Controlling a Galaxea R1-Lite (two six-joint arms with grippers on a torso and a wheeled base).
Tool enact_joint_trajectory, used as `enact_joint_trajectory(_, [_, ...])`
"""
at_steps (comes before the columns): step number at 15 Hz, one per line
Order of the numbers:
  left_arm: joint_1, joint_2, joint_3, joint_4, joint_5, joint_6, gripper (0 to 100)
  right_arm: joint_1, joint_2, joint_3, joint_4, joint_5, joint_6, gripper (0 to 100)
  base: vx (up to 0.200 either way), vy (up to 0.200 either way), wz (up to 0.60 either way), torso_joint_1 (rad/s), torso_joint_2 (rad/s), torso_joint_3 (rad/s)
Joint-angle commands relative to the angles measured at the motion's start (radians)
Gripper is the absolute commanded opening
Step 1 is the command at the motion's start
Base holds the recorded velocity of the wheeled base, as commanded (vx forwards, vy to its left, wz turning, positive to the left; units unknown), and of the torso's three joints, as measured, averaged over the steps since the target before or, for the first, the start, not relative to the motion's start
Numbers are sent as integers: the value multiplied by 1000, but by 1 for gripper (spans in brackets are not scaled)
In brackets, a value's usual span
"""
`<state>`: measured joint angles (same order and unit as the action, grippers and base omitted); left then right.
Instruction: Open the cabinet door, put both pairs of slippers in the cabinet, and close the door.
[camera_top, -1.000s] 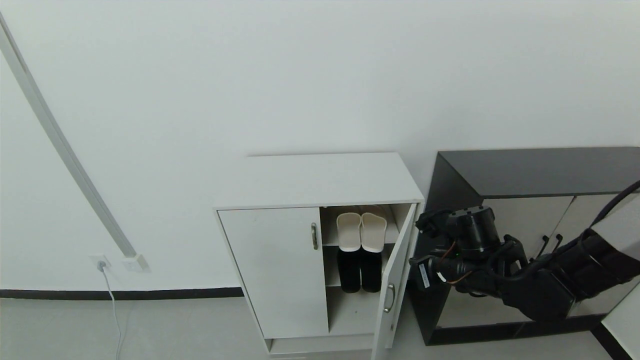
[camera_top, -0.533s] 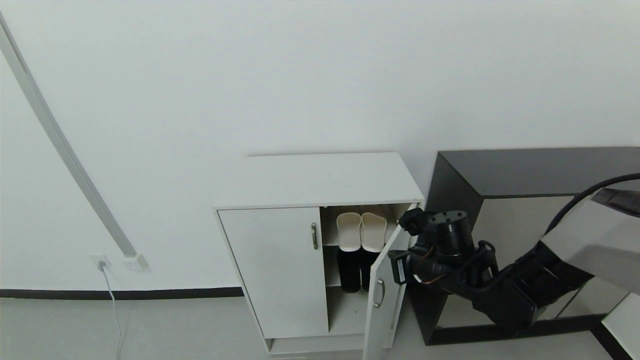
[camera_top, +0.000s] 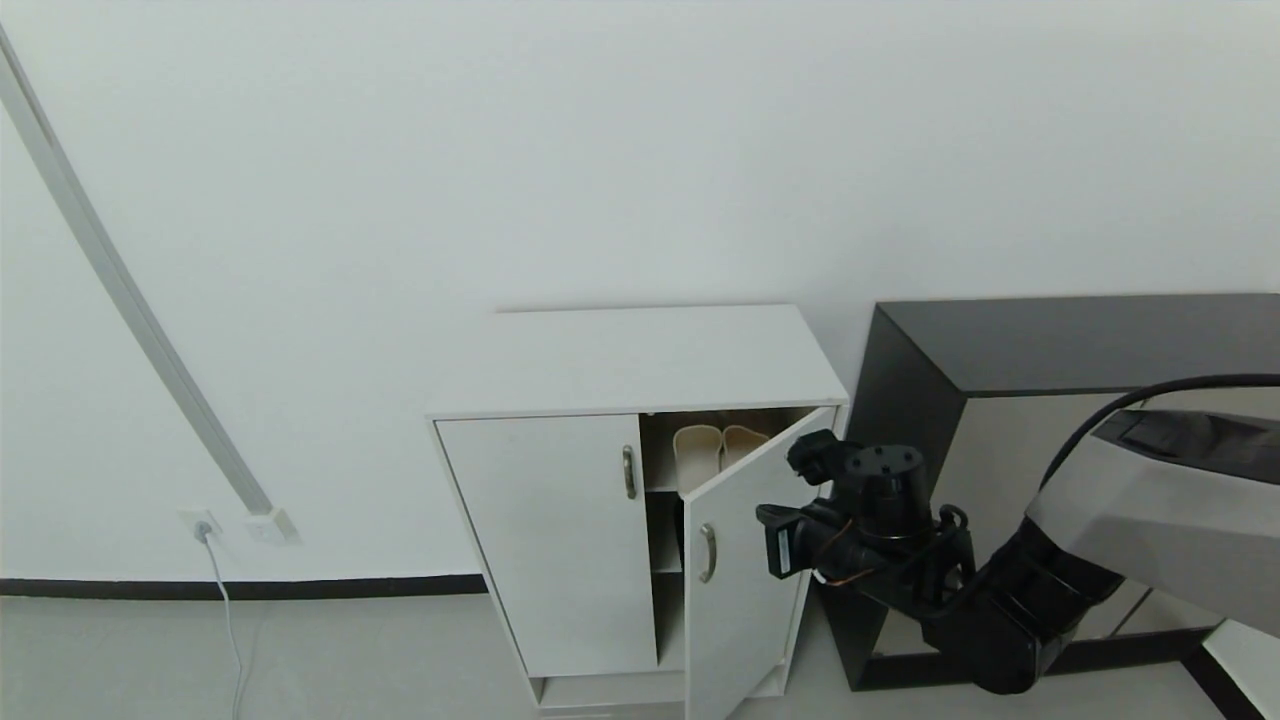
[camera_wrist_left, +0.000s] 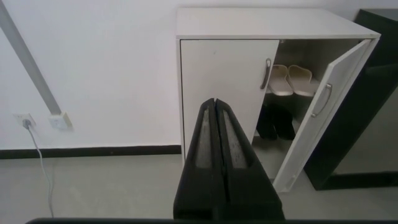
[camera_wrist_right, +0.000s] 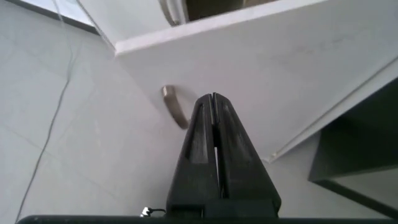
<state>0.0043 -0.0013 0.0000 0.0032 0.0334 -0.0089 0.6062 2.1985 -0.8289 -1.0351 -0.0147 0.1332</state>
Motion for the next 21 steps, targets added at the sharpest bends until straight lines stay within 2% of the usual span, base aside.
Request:
enact_joint_trajectory(1, [0, 1, 0, 0, 2, 0, 0, 3, 3, 79, -69, 30, -3, 0, 0, 0, 0, 0, 0, 0])
enact_joint_trajectory(4, [0, 1, 0, 0, 2, 0, 0, 3, -6, 148, -131, 30, -3, 0, 133, 0, 0, 3, 2, 3])
enact_joint_trajectory(8, [0, 1, 0, 0, 2, -3, 0, 15, -5, 163, -134, 30, -6, 0, 200, 0, 0, 4, 4, 0])
enact_joint_trajectory(13, [0, 1, 0, 0, 2, -3, 0, 15, 4, 162, -137, 32, -6, 0, 0, 0, 0, 0, 0, 0])
enact_joint_trajectory(21, [0, 1, 0, 0, 2, -6, 0, 9, 112, 34, -141, 27, -1, 0, 0, 0, 0, 0, 0, 0])
